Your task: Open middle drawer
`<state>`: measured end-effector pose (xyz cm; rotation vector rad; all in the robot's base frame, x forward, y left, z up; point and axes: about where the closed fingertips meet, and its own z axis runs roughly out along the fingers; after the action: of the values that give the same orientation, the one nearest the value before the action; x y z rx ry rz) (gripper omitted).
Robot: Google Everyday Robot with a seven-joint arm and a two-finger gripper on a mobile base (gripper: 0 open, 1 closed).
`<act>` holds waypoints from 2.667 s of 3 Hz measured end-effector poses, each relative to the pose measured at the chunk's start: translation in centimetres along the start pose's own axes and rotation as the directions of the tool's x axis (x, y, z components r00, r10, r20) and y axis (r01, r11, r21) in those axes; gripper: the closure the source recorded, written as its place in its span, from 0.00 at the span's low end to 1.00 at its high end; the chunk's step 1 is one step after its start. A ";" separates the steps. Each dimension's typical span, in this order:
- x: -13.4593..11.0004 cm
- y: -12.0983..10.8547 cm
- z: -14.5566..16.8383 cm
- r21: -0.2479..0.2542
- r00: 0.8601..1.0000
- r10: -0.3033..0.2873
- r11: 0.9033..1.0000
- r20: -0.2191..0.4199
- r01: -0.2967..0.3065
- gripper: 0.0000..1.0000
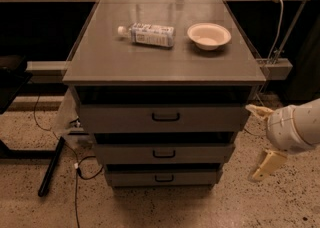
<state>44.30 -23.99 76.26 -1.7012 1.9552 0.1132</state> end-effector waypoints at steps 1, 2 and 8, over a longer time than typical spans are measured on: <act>2.0 -1.1 4.5 0.024 0.998 0.040 0.999 0.040 -0.040 0.00; 4.1 -2.2 9.8 0.058 0.994 0.064 0.996 0.088 -0.069 0.00; 9.1 -1.5 27.7 0.099 0.977 -0.167 0.983 0.133 0.155 0.00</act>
Offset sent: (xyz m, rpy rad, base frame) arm 0.0876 -0.0046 -0.1591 0.1611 -0.0924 -0.0982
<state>54.58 -21.31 49.05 -1.7374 1.6884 0.0840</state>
